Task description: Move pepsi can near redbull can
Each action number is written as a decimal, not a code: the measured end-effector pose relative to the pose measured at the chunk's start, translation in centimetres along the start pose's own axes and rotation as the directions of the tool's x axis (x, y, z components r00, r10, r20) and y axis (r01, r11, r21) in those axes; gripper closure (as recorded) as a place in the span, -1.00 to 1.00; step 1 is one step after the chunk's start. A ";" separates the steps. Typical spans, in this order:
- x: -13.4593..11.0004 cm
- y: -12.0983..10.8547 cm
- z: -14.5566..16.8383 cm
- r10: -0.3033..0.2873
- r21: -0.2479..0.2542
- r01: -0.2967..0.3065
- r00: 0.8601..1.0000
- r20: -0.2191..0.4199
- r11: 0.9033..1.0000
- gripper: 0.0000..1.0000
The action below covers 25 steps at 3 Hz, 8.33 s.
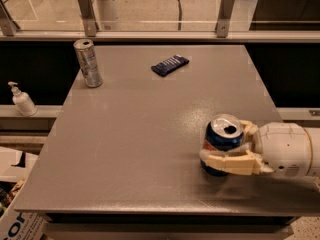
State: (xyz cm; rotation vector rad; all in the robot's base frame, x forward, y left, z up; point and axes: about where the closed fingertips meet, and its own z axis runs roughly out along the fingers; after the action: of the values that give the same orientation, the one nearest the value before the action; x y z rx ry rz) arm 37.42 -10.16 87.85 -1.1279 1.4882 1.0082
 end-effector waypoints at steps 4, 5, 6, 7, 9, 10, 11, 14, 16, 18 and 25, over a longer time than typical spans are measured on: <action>-9.1 -7.4 4.9 0.022 0.080 -0.025 0.999 0.044 0.996 1.00; -10.6 -9.0 8.4 -0.021 0.098 0.016 0.998 0.052 0.995 1.00; -11.4 -10.7 11.9 -0.062 0.122 0.056 0.997 0.046 0.991 1.00; -11.7 -12.1 15.4 -0.095 0.144 0.088 0.995 0.041 0.986 1.00; -12.1 -14.8 23.7 -0.146 0.140 0.130 0.983 0.109 0.982 1.00; -11.6 -15.5 24.9 -0.172 0.154 0.154 0.979 0.111 0.976 1.00; -10.4 -17.2 26.6 -0.179 0.174 0.161 0.979 0.094 0.972 1.00; -7.9 -20.7 30.5 -0.133 0.191 0.128 0.991 0.015 0.973 1.00; -7.1 -21.0 32.4 -0.098 0.178 0.096 0.995 -0.002 0.979 1.00; -5.6 -20.5 33.4 -0.069 0.167 0.068 0.998 -0.005 0.984 1.00; -5.1 -20.6 31.0 -0.054 0.180 0.051 0.998 0.015 0.982 -1.00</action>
Offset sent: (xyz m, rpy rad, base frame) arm 0.0861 0.0073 0.0645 0.0236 0.0593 -0.1153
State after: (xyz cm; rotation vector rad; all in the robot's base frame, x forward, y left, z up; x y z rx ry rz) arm 64.57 15.80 86.17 -1.0199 1.4943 0.8287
